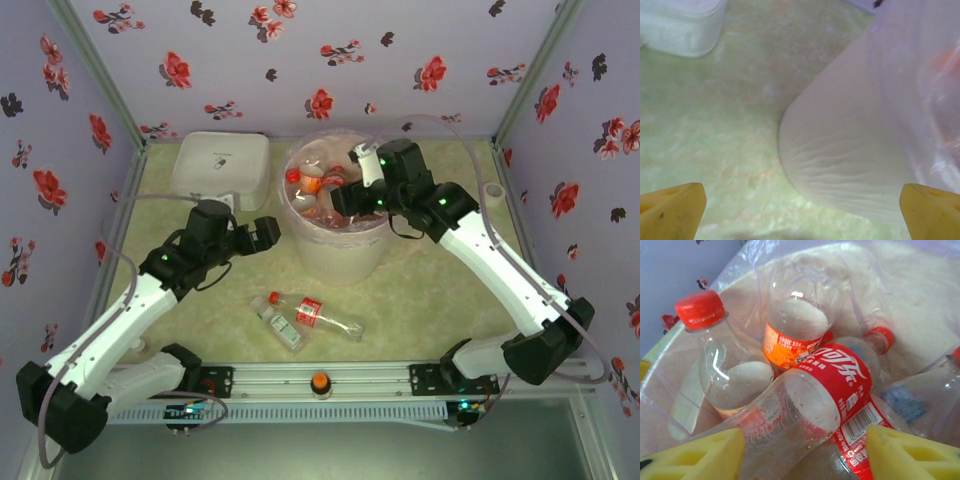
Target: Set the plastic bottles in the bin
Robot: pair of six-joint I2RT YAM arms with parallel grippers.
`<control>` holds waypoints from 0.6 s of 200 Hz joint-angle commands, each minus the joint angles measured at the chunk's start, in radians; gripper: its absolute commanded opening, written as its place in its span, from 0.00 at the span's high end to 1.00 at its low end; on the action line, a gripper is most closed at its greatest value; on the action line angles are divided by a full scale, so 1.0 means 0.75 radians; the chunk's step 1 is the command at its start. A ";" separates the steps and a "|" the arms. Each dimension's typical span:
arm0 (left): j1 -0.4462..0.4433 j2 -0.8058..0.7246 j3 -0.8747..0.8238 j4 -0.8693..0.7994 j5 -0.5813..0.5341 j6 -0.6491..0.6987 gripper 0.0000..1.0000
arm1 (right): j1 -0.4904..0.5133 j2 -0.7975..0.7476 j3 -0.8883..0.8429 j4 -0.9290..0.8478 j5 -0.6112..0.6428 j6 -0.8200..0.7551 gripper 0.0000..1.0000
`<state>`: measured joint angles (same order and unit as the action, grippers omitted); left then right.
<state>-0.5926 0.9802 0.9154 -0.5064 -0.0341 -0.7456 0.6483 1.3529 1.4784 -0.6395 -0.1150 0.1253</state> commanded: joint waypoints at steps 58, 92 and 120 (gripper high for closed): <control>-0.254 -0.221 -0.268 -0.449 -0.089 -0.822 0.00 | -0.033 -0.251 -0.166 0.251 0.284 0.042 0.15; -0.542 -0.155 -0.357 -0.223 -0.093 -1.094 0.00 | -0.088 -0.359 -0.252 0.249 0.381 0.057 0.14; -0.715 0.021 -0.408 -0.011 -0.092 -1.238 0.00 | -0.147 -0.422 -0.306 0.244 0.386 0.078 0.14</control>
<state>-1.0508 0.9062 0.6392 -0.6556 -0.0860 -1.5043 0.5690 1.0801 1.2736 -0.4828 0.1268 0.1528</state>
